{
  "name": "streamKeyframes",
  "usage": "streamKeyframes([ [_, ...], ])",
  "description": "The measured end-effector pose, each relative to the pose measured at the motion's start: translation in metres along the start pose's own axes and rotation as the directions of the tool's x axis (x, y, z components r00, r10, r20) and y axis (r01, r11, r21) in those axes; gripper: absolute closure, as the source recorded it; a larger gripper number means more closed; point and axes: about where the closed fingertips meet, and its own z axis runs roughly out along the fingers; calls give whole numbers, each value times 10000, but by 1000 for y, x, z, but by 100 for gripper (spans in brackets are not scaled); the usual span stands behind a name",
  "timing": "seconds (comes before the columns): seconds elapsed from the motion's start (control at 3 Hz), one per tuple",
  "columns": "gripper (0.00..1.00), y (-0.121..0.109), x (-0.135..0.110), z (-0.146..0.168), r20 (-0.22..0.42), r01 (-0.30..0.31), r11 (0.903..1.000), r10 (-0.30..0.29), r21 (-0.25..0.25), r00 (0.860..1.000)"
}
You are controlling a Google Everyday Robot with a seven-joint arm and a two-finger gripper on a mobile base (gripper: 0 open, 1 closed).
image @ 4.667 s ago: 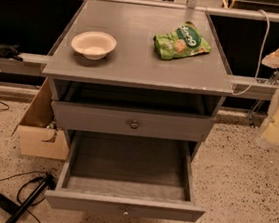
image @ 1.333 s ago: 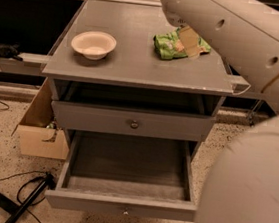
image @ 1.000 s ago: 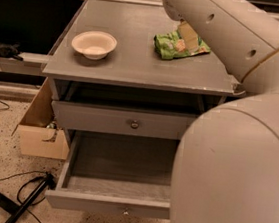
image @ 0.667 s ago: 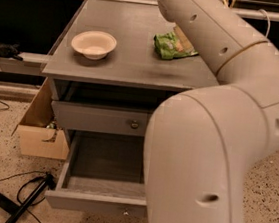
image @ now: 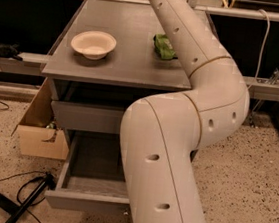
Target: Place green rice chip bag into middle drawer
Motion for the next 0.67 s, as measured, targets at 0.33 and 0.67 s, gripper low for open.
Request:
streamKeyframes([
  [0.33,18,6,-5,21,202,-180,9992,187,-350,9996],
  [0.67,42,4,-6,25,209,-192,9994,198,-277,9996],
])
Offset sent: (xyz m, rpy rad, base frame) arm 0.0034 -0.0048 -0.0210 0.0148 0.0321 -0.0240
